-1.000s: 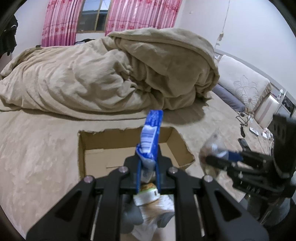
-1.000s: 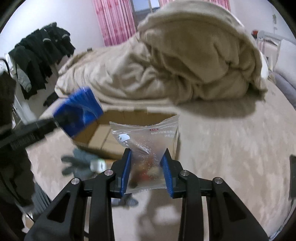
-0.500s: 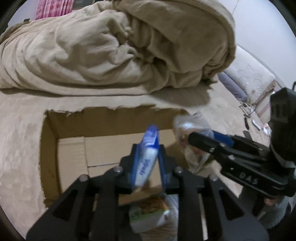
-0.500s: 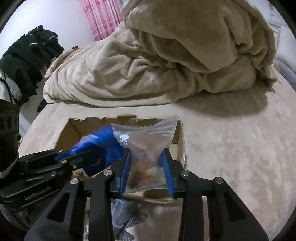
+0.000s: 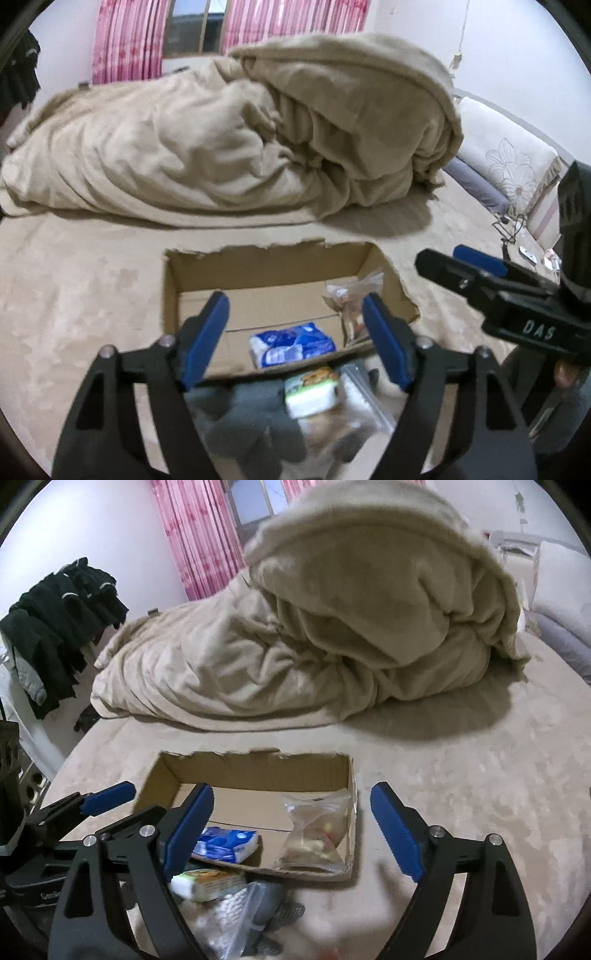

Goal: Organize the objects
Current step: 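Lower the blue packet and snack bag into the box and open both grippers, then grasp the white sock with the left gripper while the right grasps the cotton swab bag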

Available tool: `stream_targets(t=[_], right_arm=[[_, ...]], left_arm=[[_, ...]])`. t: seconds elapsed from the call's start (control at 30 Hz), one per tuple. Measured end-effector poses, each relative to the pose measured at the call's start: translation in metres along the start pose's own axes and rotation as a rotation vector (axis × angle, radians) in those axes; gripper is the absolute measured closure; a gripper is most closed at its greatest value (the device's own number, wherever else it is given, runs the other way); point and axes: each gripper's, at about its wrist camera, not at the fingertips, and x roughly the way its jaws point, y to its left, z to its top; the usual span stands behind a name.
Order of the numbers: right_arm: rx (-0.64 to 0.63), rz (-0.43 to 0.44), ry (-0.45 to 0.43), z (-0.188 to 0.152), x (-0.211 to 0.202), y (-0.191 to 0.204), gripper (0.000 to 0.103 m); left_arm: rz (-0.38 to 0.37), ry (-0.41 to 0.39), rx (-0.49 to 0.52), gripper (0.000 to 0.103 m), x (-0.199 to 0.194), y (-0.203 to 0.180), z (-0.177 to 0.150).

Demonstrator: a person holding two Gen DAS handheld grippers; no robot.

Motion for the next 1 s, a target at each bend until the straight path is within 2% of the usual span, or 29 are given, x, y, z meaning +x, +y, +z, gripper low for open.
stream_targets(t=[0.1,0.27,0.5,1.0], right_arm=[[-0.012,0.012,-0.031,0.000,-0.025,0.009,0.012],[-0.034,0.026,-0.072,-0.004,-0.060,0.021,0.010],[-0.076,0.030,-0.070,-0.016,-0.087,0.031,0.010],[-0.094,0.054,0.072,-0.061,-0.057,0.041,0.010]], left_arm=[[0.018,-0.032,-0.006,0.015,-0.027,0.001,-0.001],[0.051,-0.068,-0.027,0.015,-0.068,0.007,-0.007],[0.080,-0.089,-0.058,0.015,-0.103,0.018,-0.030],[0.083,0.043,-0.128,0.015,-0.074,0.043,-0.104]])
